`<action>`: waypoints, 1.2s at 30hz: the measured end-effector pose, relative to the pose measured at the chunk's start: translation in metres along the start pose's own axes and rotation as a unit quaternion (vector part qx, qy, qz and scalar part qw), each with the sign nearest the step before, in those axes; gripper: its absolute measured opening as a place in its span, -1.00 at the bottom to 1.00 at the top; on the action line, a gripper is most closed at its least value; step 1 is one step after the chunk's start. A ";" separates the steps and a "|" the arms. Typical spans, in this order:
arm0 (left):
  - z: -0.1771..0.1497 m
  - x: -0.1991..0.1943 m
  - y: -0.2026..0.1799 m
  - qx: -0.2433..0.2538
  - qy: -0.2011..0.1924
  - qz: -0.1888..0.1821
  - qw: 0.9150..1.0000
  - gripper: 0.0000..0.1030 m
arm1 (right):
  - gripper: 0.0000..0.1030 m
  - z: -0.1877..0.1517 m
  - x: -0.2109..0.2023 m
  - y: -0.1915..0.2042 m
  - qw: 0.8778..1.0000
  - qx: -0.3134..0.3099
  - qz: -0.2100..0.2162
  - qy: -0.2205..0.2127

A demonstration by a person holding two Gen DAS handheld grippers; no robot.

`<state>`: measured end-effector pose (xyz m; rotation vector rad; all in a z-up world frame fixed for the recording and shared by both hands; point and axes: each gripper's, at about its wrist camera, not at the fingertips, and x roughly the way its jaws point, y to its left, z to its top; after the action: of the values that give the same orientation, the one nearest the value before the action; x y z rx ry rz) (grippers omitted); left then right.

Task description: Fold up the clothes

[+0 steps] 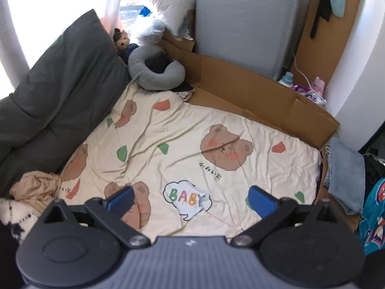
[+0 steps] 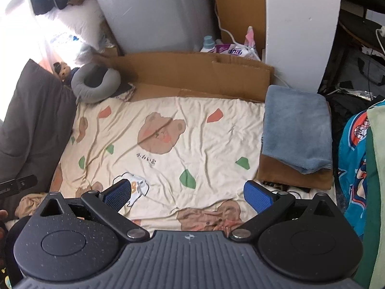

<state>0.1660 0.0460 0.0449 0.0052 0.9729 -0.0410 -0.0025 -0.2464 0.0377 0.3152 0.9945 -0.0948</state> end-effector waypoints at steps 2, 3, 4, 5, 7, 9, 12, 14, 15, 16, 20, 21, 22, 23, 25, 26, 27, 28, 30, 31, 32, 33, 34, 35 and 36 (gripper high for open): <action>-0.001 -0.001 0.000 -0.007 -0.002 -0.005 1.000 0.98 | 0.99 -0.003 0.001 0.005 1.000 -0.005 0.002 0.005; 0.000 -0.003 -0.003 -0.002 -0.004 -0.005 1.000 0.99 | 0.99 -0.005 0.002 0.008 1.000 -0.008 0.002 0.008; 0.000 -0.004 -0.006 0.003 -0.006 -0.005 1.000 0.99 | 0.99 -0.006 0.002 0.010 1.000 -0.010 0.001 0.010; -0.001 -0.005 -0.009 0.008 -0.004 -0.008 1.000 0.99 | 0.99 -0.007 0.003 0.012 1.000 -0.010 0.001 0.012; -0.002 -0.006 -0.016 0.018 -0.001 -0.014 1.000 0.99 | 0.99 -0.008 0.004 0.015 1.000 -0.011 -0.001 0.014; -0.006 -0.006 -0.025 0.030 0.005 -0.017 0.999 0.99 | 0.99 -0.008 0.006 0.018 1.000 -0.012 0.000 0.017; -0.012 -0.006 -0.036 0.050 0.010 -0.014 0.999 0.99 | 0.99 -0.010 0.008 0.023 1.000 -0.015 0.000 0.023; -0.013 -0.006 -0.039 0.053 0.012 -0.015 0.998 0.99 | 0.99 -0.011 0.008 0.027 0.999 -0.020 0.001 0.026; -0.014 -0.005 -0.041 0.054 0.013 -0.015 0.998 0.99 | 0.99 -0.012 0.009 0.029 0.999 -0.022 0.002 0.027; -0.015 -0.005 -0.042 0.055 0.014 -0.014 0.998 0.99 | 0.99 -0.013 0.009 0.032 0.999 -0.025 0.003 0.029; -0.018 -0.003 -0.045 0.054 0.019 -0.012 0.998 0.99 | 0.99 -0.015 0.012 0.042 0.999 -0.040 0.007 0.036; -0.018 -0.003 -0.045 0.054 0.019 -0.010 0.998 0.99 | 0.99 -0.015 0.013 0.044 0.998 -0.041 0.007 0.037; -0.018 -0.003 -0.045 0.054 0.019 -0.008 0.998 0.99 | 0.99 -0.015 0.013 0.045 0.998 -0.041 0.006 0.037; -0.018 -0.002 -0.045 0.055 0.019 -0.005 0.998 0.99 | 0.99 -0.016 0.014 0.046 0.999 -0.040 0.005 0.037; -0.019 0.001 -0.045 0.053 0.023 -0.004 0.998 0.99 | 0.99 -0.016 0.015 0.047 0.999 -0.039 0.000 0.037; -0.019 0.003 -0.045 0.051 0.025 -0.005 0.998 0.99 | 0.99 -0.017 0.015 0.047 0.999 -0.039 -0.003 0.037; -0.020 0.005 -0.045 0.047 0.026 -0.003 0.999 0.99 | 0.99 -0.017 0.015 0.047 0.999 -0.039 -0.005 0.036; -0.020 0.005 -0.045 0.046 0.025 0.002 0.999 0.99 | 0.99 -0.018 0.016 0.047 0.999 -0.038 -0.005 0.033; -0.019 0.008 -0.047 0.052 0.026 0.001 0.998 0.99 | 0.99 -0.020 0.013 0.047 0.999 -0.032 -0.002 0.019; -0.019 0.009 -0.048 0.054 0.028 0.001 0.998 0.99 | 0.99 -0.020 0.014 0.046 0.999 -0.029 -0.005 0.020; -0.019 0.010 -0.047 0.053 0.030 -0.003 0.998 0.99 | 0.99 -0.019 0.015 0.046 0.999 -0.027 -0.009 0.022; -0.019 0.011 -0.047 0.052 0.031 -0.005 0.998 0.99 | 0.99 -0.018 0.016 0.047 0.999 -0.026 -0.015 0.027; -0.019 0.012 -0.046 0.050 0.033 -0.006 0.998 0.99 | 0.99 -0.017 0.017 0.048 0.999 -0.027 -0.021 0.031; -0.019 0.012 -0.046 0.049 0.033 -0.007 0.998 0.99 | 0.99 -0.017 0.018 0.049 0.999 -0.031 -0.026 0.031; -0.019 0.013 -0.045 0.048 0.033 -0.007 0.998 0.99 | 0.99 -0.017 0.018 0.051 0.998 -0.036 -0.031 0.030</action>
<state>0.1557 0.0006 0.0245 0.0890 1.0363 -0.1007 0.0045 -0.1915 0.0249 0.2226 1.0656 -0.1067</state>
